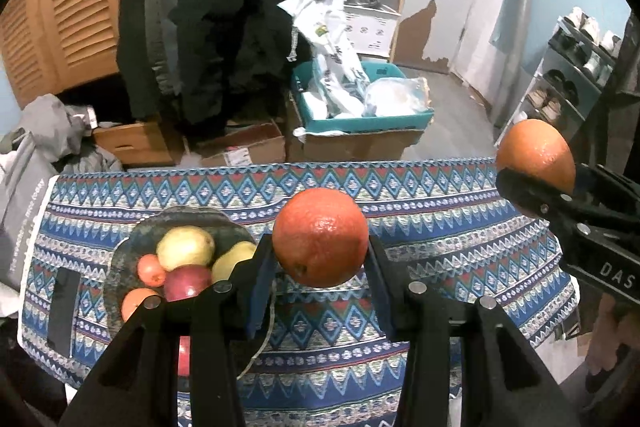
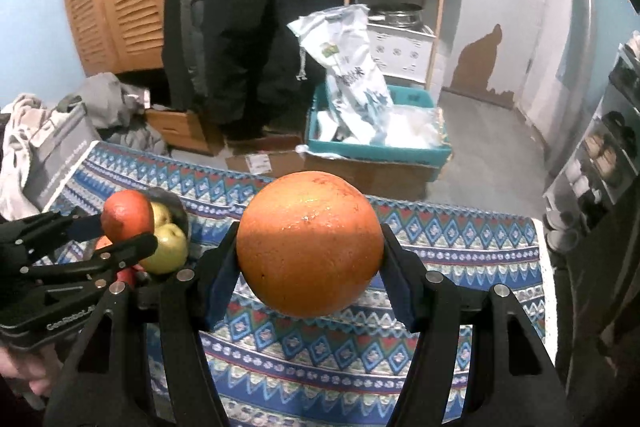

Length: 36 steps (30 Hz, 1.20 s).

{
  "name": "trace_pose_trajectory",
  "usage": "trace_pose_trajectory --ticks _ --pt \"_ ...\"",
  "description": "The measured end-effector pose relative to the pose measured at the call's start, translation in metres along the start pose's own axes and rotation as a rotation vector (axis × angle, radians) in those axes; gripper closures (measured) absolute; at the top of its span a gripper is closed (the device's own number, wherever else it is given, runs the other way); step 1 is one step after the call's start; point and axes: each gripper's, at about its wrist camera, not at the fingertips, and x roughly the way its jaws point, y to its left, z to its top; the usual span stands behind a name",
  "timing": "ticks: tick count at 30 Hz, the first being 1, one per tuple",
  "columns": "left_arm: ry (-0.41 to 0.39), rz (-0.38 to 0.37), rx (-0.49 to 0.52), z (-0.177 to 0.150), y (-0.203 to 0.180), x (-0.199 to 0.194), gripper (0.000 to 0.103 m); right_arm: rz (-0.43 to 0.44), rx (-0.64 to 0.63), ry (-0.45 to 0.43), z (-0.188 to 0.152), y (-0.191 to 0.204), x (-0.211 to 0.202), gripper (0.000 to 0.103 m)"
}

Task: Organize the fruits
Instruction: 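Lift and carry the small orange with left tool while right tool carries the large orange to the plate, then lower both oranges onto the plate and open both tools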

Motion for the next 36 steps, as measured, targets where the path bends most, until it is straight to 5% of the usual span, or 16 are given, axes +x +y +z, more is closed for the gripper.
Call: trace_pose_trajectory --ticks 22,36 --pt "0.055 0.134 -0.169 -0.028 0.117 0.000 0.058 0.183 -0.101 0.063 0.011 0.101 0.044 0.038" --pt "0.174 0.162 -0.266 -0.065 0.178 0.045 0.058 0.262 -0.158 0.196 -0.013 0.159 0.098 0.038"
